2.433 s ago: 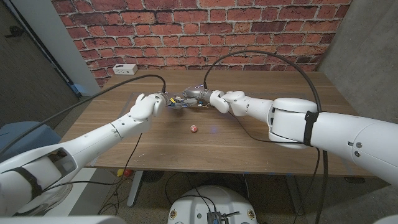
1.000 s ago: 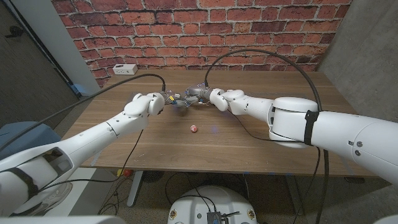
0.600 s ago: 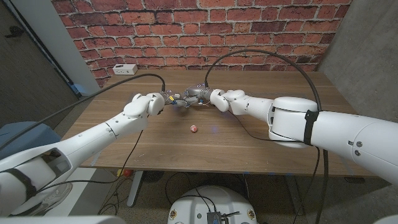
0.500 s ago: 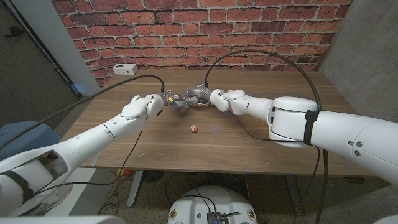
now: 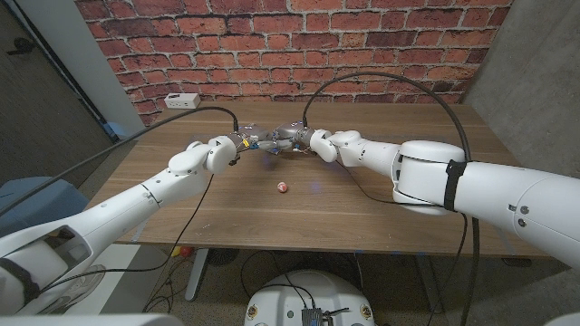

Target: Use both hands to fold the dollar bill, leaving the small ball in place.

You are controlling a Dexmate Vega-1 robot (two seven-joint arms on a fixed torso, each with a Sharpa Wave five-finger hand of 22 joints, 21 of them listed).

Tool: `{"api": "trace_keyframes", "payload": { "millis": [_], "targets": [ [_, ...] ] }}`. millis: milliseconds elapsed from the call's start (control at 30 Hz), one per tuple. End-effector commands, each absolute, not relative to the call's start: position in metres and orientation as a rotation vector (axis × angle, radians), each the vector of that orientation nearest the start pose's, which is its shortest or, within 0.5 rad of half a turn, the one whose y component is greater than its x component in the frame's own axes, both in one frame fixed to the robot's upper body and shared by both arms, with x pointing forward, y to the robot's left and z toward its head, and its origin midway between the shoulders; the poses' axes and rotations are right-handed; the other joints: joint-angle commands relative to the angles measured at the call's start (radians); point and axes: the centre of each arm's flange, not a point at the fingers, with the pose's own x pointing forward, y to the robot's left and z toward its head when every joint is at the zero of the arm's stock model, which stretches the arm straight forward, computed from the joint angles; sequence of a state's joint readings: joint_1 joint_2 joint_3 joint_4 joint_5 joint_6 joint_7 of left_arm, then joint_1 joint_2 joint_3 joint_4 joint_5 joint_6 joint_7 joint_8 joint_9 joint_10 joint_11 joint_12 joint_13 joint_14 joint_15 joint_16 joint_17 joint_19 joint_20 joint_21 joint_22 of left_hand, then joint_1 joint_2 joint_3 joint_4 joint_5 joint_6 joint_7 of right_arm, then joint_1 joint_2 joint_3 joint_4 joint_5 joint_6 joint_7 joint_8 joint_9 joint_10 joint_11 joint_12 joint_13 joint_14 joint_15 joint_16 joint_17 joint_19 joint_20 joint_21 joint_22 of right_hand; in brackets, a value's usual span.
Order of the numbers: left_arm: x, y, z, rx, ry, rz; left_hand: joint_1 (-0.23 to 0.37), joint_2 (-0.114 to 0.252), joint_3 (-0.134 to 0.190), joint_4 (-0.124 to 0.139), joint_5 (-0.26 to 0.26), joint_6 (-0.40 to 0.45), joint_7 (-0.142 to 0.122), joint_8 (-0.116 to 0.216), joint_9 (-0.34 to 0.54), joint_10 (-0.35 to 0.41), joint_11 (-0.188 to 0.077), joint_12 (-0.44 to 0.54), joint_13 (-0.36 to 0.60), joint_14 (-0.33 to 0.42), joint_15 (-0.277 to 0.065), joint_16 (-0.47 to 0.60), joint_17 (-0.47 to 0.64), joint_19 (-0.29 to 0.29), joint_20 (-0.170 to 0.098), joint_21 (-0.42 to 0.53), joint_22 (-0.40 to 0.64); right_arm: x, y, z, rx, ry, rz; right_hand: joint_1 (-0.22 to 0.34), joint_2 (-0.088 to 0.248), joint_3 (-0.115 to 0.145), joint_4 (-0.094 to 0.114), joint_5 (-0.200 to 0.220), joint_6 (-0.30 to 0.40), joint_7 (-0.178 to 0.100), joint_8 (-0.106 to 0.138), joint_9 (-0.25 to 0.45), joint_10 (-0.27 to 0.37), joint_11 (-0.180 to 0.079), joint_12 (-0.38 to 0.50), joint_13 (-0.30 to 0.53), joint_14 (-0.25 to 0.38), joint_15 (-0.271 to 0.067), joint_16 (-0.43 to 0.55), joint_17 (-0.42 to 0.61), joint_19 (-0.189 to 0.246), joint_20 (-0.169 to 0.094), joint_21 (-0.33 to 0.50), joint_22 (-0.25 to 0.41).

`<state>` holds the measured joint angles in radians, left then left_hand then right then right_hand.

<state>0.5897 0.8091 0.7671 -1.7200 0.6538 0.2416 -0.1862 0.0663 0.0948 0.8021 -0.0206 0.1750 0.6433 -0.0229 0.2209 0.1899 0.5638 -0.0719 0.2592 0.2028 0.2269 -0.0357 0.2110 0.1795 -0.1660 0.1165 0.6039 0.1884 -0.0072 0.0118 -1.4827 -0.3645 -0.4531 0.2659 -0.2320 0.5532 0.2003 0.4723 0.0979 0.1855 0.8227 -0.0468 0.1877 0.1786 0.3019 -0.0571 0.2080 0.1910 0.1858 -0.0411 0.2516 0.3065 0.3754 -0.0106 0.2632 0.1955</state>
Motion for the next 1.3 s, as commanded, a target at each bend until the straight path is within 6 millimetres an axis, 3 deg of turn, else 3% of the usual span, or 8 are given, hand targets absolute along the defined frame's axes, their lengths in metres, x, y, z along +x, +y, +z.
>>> {"api": "trace_keyframes", "payload": {
  "millis": [33,200,500,633,767,833,1300],
  "targets": [
    [0.629,0.201,0.037,1.670,-0.430,-0.092,-0.020,0.008,-0.003,0.013,-0.003,-0.022,-0.003,-0.012,0.001,-0.030,0.000,-0.015,0.001,-0.009,0.000,-0.005,0.006,-0.013,0.005,-0.008,0.006,0.722,0.007,0.020,-1.777,-0.775,0.341,0.005,-0.004,0.002,-0.006,0.004,-0.004,-0.001,0.000,0.005,0.003,-0.007,-0.004,0.002,0.008,-0.074,0.007,0.001,0.007,-0.006,0.004,0.001],
    [0.632,0.199,0.036,1.691,-0.383,-0.094,-0.035,0.007,-0.011,0.028,-0.005,-0.013,0.006,-0.011,0.001,-0.022,-0.002,-0.014,0.001,-0.008,0.003,-0.003,0.010,-0.017,0.005,-0.010,0.007,0.722,0.006,0.020,-1.777,-0.767,0.339,0.004,-0.004,0.003,-0.007,0.004,-0.003,-0.001,0.000,0.005,0.004,-0.005,-0.004,0.002,0.008,-0.073,0.008,0.002,0.008,-0.007,0.005,0.001],
    [0.641,0.199,0.033,1.699,-0.290,-0.123,-0.061,0.010,-0.028,0.068,-0.006,-0.055,-0.006,-0.031,-0.001,-0.058,-0.010,-0.034,0.000,-0.035,0.014,-0.010,0.016,-0.031,0.010,-0.016,0.009,0.723,0.004,0.020,-1.769,-0.763,0.340,0.004,-0.004,0.004,-0.009,0.003,-0.002,0.001,0.001,0.005,0.004,-0.004,-0.004,0.002,0.009,-0.072,0.009,0.002,0.008,-0.010,0.005,0.001],
    [0.645,0.199,0.032,1.701,-0.245,-0.130,-0.067,0.013,-0.043,0.122,-0.005,-0.151,-0.028,-0.051,-0.005,-0.147,-0.025,-0.067,-0.003,-0.090,0.021,-0.022,0.017,-0.056,0.012,-0.027,0.011,0.723,0.003,0.020,-1.769,-0.753,0.342,0.004,-0.005,0.004,-0.010,0.003,-0.001,0.001,0.001,0.005,0.005,-0.002,-0.004,0.002,0.009,-0.072,0.010,0.002,0.007,-0.012,0.005,0.001],
    [0.647,0.199,0.031,1.696,-0.236,-0.139,-0.065,0.009,-0.053,0.147,-0.004,-0.236,-0.042,-0.057,-0.008,-0.229,-0.031,-0.082,-0.006,-0.132,0.029,-0.027,0.016,-0.070,0.012,-0.032,0.014,0.724,0.002,0.020,-1.767,-0.746,0.341,0.005,-0.005,0.005,-0.011,0.003,0.001,0.003,0.002,0.005,0.006,-0.002,-0.004,0.002,0.009,-0.073,0.010,0.002,0.007,-0.014,0.005,0.001],
    [0.648,0.199,0.032,1.696,-0.226,-0.144,-0.065,0.009,-0.054,0.149,-0.004,-0.242,-0.044,-0.056,-0.008,-0.235,-0.029,-0.082,-0.007,-0.137,0.030,-0.028,0.016,-0.071,0.012,-0.032,0.014,0.724,0.002,0.021,-1.765,-0.741,0.340,0.004,-0.005,0.005,-0.011,0.003,0.001,0.003,0.002,0.005,0.006,-0.002,-0.004,0.002,0.009,-0.073,0.010,0.002,0.007,-0.015,0.005,0.001],
    [0.657,0.201,0.027,1.693,-0.079,-0.184,-0.076,-0.003,-0.091,0.194,-0.003,-0.094,-0.014,-0.005,-0.009,-0.105,-0.018,-0.030,-0.009,-0.117,0.031,-0.002,0.016,-0.079,0.010,-0.033,0.018,0.725,0.000,0.022,-1.754,-0.736,0.335,0.002,-0.004,0.005,-0.012,0.003,0.000,0.004,0.001,0.005,0.007,0.001,-0.004,0.002,0.011,-0.072,0.012,0.003,0.009,-0.021,0.006,0.001]
  ]
}}
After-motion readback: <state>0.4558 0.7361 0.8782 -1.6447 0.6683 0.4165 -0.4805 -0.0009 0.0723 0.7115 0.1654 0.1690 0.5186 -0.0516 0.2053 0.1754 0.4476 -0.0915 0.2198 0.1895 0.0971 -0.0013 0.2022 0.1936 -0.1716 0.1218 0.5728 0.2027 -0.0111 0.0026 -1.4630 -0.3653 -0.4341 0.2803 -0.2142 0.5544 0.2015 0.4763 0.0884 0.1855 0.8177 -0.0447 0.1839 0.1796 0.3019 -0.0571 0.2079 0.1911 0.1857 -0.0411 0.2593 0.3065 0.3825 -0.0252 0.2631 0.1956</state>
